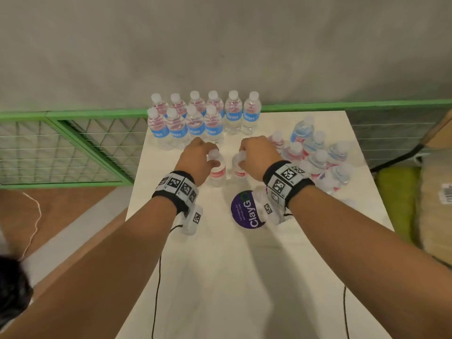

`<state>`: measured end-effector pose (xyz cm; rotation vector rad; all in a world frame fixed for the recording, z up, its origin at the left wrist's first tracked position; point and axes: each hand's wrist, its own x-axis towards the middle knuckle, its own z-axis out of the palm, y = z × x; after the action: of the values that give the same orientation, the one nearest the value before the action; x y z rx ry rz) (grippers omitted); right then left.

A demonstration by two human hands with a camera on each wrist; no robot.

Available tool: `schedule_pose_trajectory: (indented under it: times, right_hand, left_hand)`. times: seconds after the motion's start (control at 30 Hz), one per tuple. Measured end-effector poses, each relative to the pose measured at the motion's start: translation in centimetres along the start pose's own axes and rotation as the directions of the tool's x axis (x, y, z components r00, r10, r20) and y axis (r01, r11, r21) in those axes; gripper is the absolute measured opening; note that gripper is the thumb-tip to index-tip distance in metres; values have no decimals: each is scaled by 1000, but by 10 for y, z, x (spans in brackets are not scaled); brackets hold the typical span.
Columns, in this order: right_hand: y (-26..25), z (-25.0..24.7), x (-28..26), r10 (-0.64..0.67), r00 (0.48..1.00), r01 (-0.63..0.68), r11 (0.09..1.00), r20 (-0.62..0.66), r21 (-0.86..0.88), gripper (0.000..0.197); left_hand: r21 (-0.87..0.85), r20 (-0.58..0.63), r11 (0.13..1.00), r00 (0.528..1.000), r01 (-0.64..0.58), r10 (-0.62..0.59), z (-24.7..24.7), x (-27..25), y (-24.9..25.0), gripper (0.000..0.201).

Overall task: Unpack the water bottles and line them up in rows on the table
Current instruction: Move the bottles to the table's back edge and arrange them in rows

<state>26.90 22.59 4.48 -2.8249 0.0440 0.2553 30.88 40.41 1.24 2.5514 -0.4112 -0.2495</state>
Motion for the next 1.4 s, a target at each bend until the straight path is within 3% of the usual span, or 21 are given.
schedule_pose_trajectory:
  times: [0.1,0.2,0.27,0.33,0.53,0.7,0.87,1.0,1.1,1.3,1.4]
  right_hand:
    - [1,-13,34,41,999,-41,992,-2,-116,23]
    - [6,-23,65,84,996,-88,982,-28,-168,8]
    - [13,-28,84,124,992,-129,980,-37,-153,17]
    - [19,-35,100,136,990,-139,977,-31,-163,11]
    - [30,-48,135,171,985,-168,957,-10,-237,39]
    - [30,-50,145,167,986,-168,949,-26,-265,36]
    - [32,-53,151,168,985,-171,958,-33,-229,44]
    - [35,-58,150,169,985,-173,963,-37,-208,50]
    - [36,-60,150,169,985,-174,964,-42,-200,51]
    - [35,-59,157,197,980,-201,968,-41,-148,41]
    - [34,-59,155,211,977,-214,968,-37,-132,47]
  left_hand:
    - [72,41,996,997,-61,58,2,33,12,36]
    - [126,67,986,992,-112,104,3,62,23,43]
    - [160,84,978,989,-134,122,3,80,28,44]
    - [193,92,969,986,-155,140,3,95,34,43]
    - [319,77,931,984,-175,159,1,135,45,39]
    - [389,63,912,991,-132,116,-3,155,56,36]
    - [383,54,915,992,-123,111,-6,160,63,32]
    - [260,12,964,998,-57,56,-14,165,62,50]
    - [228,-29,974,999,-8,15,-21,168,61,49]
    - [297,33,954,999,-37,28,-22,163,65,43]
    - [271,53,961,998,-52,39,-23,163,63,40]
